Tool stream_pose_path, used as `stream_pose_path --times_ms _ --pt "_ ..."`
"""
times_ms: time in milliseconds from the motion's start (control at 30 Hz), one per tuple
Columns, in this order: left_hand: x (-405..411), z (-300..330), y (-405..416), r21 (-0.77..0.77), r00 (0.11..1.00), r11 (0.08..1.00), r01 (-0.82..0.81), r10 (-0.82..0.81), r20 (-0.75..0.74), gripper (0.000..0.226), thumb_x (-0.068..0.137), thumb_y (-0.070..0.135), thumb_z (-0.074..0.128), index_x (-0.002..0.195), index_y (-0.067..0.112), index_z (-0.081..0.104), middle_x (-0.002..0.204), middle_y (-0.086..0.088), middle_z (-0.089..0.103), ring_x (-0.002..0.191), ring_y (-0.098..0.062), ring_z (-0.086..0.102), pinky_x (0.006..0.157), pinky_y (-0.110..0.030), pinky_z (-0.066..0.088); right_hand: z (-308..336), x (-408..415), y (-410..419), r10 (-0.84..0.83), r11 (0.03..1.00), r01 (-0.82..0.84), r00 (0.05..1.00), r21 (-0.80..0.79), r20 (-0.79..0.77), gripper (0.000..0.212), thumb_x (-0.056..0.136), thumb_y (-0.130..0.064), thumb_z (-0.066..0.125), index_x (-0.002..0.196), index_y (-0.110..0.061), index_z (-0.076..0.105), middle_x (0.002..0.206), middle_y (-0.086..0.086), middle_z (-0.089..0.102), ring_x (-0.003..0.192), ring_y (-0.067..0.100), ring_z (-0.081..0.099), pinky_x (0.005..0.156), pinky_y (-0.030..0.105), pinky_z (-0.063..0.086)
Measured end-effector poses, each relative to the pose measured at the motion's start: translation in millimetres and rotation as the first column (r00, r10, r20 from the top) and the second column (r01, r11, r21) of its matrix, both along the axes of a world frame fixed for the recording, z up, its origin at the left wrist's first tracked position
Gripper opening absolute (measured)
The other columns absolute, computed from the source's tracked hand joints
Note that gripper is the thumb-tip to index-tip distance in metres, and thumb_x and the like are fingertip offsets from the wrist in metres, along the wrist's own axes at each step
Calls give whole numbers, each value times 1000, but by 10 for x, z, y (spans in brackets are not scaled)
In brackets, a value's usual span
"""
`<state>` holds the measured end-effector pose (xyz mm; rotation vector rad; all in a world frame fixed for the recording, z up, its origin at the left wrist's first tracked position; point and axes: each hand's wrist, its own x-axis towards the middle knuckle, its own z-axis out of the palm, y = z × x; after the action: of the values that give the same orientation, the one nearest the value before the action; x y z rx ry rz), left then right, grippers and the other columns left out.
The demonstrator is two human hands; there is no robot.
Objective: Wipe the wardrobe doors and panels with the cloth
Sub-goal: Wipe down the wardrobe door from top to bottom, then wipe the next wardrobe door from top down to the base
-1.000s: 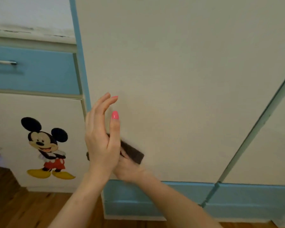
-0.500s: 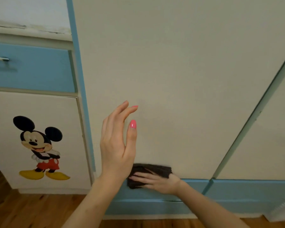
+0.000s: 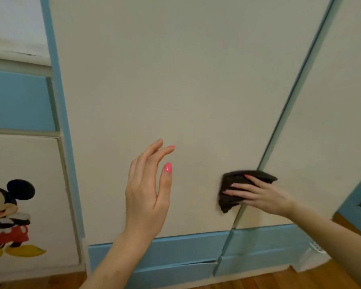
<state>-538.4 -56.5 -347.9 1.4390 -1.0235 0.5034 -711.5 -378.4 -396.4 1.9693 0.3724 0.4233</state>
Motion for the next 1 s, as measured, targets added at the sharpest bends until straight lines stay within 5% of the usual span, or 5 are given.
stream_pose_path --times_ms 433,633,767,900,1000 --pt "-211 510 -326 16 986 996 92 -94 138 34 94 32 34 121 28 55 131 10 49 123 -4 41 101 -9 22 1615 265 225 -28 996 -14 883 86 468 44 103 -11 36 146 -24 37 150 13 37 139 35 35 111 56 33" --pt "-54 990 -457 28 973 997 74 -78 216 33 93 36 33 117 35 55 130 16 49 120 0 40 100 -12 26 2210 617 401 -71 937 -208 674 281 736 41 106 -18 35 146 -22 32 152 15 26 143 38 25 113 57 28" --pt "-42 1875 -592 -68 962 993 101 -80 263 33 92 32 35 114 30 60 126 16 54 119 1 42 99 -9 25 2960 751 712 -180 683 -575 467 451 866 44 102 -38 28 146 -44 26 156 -13 22 146 6 16 120 32 21" --pt "-73 2820 -697 -110 953 989 100 -64 297 33 91 29 36 112 28 61 125 13 55 118 3 42 100 -9 24 3693 697 774 -143 644 -715 236 272 961 63 101 -6 32 152 -35 9 145 22 21 140 37 25 118 46 23" --pt "-134 3516 -775 -126 939 986 113 -64 336 32 92 31 35 112 29 61 124 12 56 117 0 44 100 -11 26 4328 619 761 -153 655 -699 248 286 957 59 103 -9 31 153 -32 9 147 25 19 139 46 24 115 54 24"
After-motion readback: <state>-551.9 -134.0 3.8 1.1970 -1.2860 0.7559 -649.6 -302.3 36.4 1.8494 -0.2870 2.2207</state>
